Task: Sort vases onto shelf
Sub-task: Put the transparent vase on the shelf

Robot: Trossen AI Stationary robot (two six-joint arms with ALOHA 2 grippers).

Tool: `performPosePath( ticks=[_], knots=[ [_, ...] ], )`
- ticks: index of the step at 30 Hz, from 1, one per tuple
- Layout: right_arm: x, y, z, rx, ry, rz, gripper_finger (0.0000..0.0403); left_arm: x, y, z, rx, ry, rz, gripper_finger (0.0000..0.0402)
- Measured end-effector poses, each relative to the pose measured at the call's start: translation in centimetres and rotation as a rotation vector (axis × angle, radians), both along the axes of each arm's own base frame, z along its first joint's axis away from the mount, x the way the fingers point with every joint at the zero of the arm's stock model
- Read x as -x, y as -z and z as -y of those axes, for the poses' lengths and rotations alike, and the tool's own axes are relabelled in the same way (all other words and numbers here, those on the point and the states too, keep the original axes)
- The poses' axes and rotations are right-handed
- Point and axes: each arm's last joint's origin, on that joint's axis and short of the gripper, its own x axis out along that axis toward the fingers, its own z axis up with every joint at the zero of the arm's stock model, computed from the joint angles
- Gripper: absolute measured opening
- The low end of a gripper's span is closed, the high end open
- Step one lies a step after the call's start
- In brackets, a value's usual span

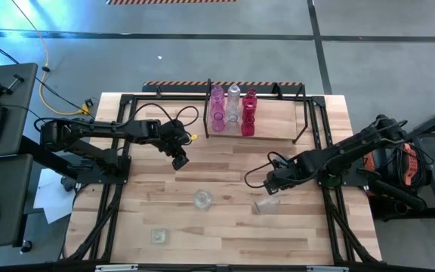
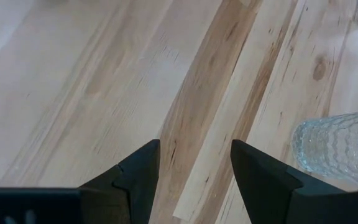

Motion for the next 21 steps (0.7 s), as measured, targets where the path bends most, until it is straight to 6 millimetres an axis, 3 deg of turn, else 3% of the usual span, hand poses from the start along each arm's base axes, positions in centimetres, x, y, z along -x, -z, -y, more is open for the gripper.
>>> performPosePath(
  ticks=[7, 15, 21],
  knots=[
    [0.5, -2.2, -1.0, 0.098, -0.086, 0.028, 0.0014, 0.0, 0.0, 0.0, 0.000, 0.000, 0.000, 0.0186],
    [3.5, -0.1, -1.8, 0.008, -0.087, 0.008, 0.0123, 0.0, 0.0, 0.0, 0.008, -0.013, -0.001, 0.0186],
    [6.1, -0.1, -0.8, 0.004, -0.150, 0.041, 0.0165, 0.0, 0.0, 0.0, 0.033, -0.050, -0.004, 0.0186]
  ],
)
